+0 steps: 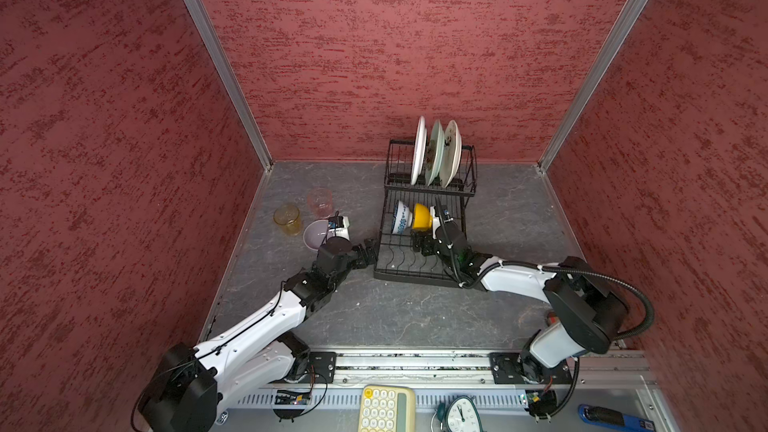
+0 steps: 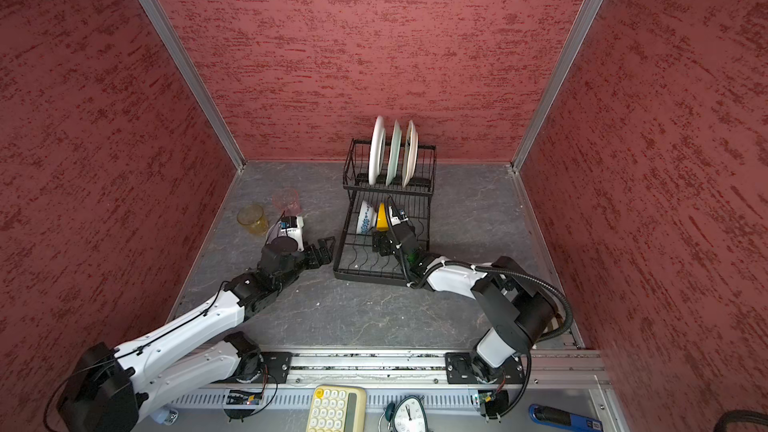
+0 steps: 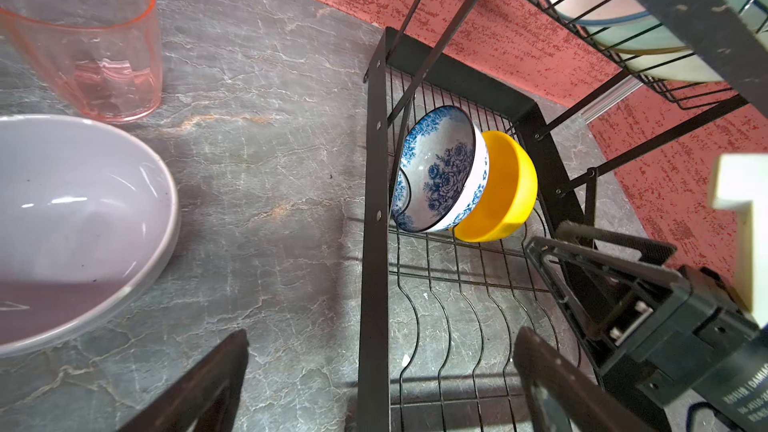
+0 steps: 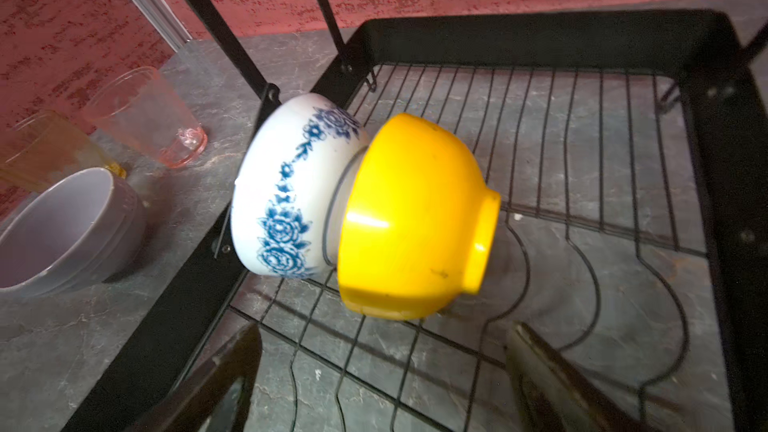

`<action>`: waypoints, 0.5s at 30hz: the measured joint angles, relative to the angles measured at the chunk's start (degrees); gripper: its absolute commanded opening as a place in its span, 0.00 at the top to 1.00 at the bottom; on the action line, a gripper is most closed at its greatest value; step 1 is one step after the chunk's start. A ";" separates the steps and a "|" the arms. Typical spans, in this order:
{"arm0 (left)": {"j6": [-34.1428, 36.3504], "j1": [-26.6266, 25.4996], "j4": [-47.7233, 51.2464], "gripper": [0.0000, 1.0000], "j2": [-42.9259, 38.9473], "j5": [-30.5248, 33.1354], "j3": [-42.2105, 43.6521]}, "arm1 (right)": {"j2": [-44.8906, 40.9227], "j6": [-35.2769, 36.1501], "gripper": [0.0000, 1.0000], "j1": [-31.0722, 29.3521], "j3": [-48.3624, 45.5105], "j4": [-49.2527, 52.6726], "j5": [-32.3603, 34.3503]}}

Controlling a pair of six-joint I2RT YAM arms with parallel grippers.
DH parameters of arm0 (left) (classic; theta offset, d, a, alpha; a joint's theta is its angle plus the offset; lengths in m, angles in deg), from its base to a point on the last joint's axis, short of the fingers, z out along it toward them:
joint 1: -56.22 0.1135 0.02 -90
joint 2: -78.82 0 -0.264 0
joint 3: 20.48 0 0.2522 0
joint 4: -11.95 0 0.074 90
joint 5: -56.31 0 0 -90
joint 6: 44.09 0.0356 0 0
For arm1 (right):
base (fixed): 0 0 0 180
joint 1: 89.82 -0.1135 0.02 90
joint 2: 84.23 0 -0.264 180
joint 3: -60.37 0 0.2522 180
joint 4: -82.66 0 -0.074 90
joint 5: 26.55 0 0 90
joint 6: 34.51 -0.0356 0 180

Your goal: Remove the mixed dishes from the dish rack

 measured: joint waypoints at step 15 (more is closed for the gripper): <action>0.15 0.02 -1.31 0.01 -0.57 1.44 0.22 | 3.65 -0.66 0.10 2.54 3.08 -0.72 -1.62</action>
